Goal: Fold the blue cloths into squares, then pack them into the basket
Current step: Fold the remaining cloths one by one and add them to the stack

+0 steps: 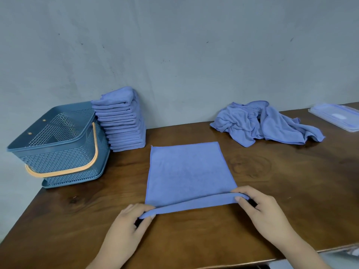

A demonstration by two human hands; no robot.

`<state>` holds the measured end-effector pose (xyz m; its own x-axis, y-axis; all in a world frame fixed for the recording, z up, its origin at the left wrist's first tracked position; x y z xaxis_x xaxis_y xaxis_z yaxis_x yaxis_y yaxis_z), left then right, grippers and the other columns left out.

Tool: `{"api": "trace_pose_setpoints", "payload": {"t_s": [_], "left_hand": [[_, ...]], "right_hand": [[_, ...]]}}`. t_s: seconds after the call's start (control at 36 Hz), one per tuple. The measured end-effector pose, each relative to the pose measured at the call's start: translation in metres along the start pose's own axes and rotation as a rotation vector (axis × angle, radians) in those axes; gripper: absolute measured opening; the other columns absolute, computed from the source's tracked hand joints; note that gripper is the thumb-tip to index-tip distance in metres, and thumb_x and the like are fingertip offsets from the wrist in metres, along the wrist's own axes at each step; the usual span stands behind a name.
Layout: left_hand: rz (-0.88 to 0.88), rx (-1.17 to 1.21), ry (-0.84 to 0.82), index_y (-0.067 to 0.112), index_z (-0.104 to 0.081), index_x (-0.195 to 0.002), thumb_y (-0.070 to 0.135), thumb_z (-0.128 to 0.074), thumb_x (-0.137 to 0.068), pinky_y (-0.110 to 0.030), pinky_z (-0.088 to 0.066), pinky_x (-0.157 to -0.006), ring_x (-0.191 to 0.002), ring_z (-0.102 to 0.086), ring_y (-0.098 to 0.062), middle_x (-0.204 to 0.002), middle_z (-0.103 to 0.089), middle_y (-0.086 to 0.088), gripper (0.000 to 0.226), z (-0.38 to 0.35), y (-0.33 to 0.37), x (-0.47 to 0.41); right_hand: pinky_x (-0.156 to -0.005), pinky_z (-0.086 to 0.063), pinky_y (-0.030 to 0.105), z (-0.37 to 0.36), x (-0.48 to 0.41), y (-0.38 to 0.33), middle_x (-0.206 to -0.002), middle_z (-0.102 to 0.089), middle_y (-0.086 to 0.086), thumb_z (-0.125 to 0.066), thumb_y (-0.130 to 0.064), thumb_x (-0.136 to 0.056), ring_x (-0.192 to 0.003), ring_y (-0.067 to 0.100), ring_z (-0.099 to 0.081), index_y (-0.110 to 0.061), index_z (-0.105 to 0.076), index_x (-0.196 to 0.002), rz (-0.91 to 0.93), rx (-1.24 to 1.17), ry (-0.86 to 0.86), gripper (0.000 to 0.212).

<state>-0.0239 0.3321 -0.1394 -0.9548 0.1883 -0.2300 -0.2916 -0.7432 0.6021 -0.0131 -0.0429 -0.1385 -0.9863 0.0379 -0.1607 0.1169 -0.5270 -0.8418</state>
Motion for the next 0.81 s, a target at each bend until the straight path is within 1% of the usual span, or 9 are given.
{"api": "trace_pose_setpoints", "payload": {"t_s": [0.17,0.25,0.31,0.39,0.5,0.64,0.69,0.75,0.81], "left_hand": [[0.084,0.199,0.035,0.043,-0.077,-0.103,0.024,-0.075,-0.096,-0.014,-0.046,-0.083,-0.104,-0.065,-0.012,-0.104,-0.075,0.016,0.020,0.013,0.007,0.001],[0.120,0.278,0.049,0.036,-0.079,-0.104,0.020,-0.076,-0.096,-0.024,-0.050,-0.089,-0.105,-0.067,-0.016,-0.105,-0.076,0.009,0.019,0.016,0.005,-0.002],[0.137,0.365,0.054,0.029,-0.079,-0.105,0.020,-0.075,-0.096,-0.030,-0.053,-0.088,-0.099,-0.070,-0.016,-0.104,-0.076,0.001,0.013,0.019,0.007,-0.007],[0.129,0.504,0.081,0.020,-0.078,-0.100,0.022,-0.075,-0.097,-0.022,-0.048,-0.077,-0.084,-0.067,-0.012,-0.090,-0.074,-0.002,0.005,0.028,0.015,-0.027],[0.119,0.601,0.121,0.014,-0.076,-0.100,0.040,-0.071,-0.093,-0.035,-0.047,-0.077,-0.085,-0.065,-0.017,-0.091,-0.073,-0.005,0.027,0.039,0.018,-0.068],[0.226,0.742,0.094,0.010,-0.075,-0.108,0.031,-0.071,-0.102,-0.048,-0.054,-0.091,-0.104,-0.074,-0.034,-0.108,-0.078,-0.011,0.023,0.033,0.007,-0.123],[0.298,0.792,0.050,0.014,-0.078,-0.115,0.026,-0.066,-0.105,-0.050,-0.056,-0.099,-0.109,-0.075,-0.032,-0.115,-0.079,-0.009,0.020,0.022,-0.001,-0.144],[0.377,0.786,0.039,0.018,-0.079,-0.115,0.026,-0.064,-0.106,-0.050,-0.058,-0.099,-0.108,-0.076,-0.027,-0.114,-0.080,-0.006,0.019,0.011,-0.014,-0.162],[0.477,0.769,0.079,0.024,-0.078,-0.111,0.031,-0.064,-0.105,-0.047,-0.059,-0.096,-0.105,-0.077,-0.023,-0.114,-0.079,-0.003,0.017,-0.001,-0.036,-0.176]], "right_hand": [[-0.093,-0.052,0.029,0.002,0.002,-0.006,-0.105,-0.078,-0.011,-0.072,-0.021,-0.099,-0.103,0.010,-0.071,-0.040,-0.077,-0.108,-0.035,-0.175,-0.028,0.022],[-0.096,-0.053,0.032,-0.001,-0.002,-0.008,-0.107,-0.079,-0.007,-0.071,-0.018,-0.100,-0.106,0.012,-0.072,-0.037,-0.078,-0.107,-0.041,-0.239,-0.043,0.022],[-0.096,-0.055,0.032,0.000,-0.008,-0.011,-0.106,-0.079,-0.002,-0.069,-0.012,-0.100,-0.105,0.016,-0.073,-0.032,-0.080,-0.105,-0.044,-0.315,-0.033,0.023],[-0.093,-0.057,0.036,0.007,-0.028,-0.018,-0.106,-0.078,0.002,-0.068,-0.009,-0.100,-0.105,0.023,-0.073,-0.023,-0.080,-0.104,-0.048,-0.402,0.014,0.019],[-0.095,-0.054,0.051,0.007,-0.065,-0.026,-0.112,-0.077,0.006,-0.064,-0.015,-0.103,-0.110,0.030,-0.071,-0.019,-0.079,-0.109,-0.066,-0.498,0.014,0.017],[-0.109,-0.051,0.051,-0.003,-0.119,-0.032,-0.118,-0.077,0.003,-0.063,-0.019,-0.105,-0.117,0.024,-0.071,-0.018,-0.078,-0.114,-0.094,-0.526,0.017,0.017],[-0.107,-0.052,0.047,-0.008,-0.142,-0.030,-0.116,-0.078,-0.001,-0.063,-0.019,-0.105,-0.115,0.019,-0.072,-0.019,-0.079,-0.112,-0.097,-0.492,0.030,0.017],[-0.105,-0.054,0.044,-0.017,-0.166,-0.023,-0.115,-0.078,-0.005,-0.064,-0.020,-0.105,-0.115,0.016,-0.072,-0.023,-0.079,-0.112,-0.114,-0.448,0.023,0.016],[-0.106,-0.053,0.041,-0.027,-0.188,-0.005,-0.121,-0.075,-0.011,-0.067,-0.024,-0.104,-0.120,0.013,-0.068,-0.029,-0.075,-0.120,-0.163,-0.382,0.035,0.018]]}}
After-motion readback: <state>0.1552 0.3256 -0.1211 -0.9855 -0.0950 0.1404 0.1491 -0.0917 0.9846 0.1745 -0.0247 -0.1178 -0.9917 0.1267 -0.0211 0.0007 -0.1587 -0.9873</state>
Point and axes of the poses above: each hand's wrist, its own x-axis away from the middle knuckle, its own z-axis out of the back of the hand, y = z × x, the point moved 10 cm from there along -x, towards the middle knuckle
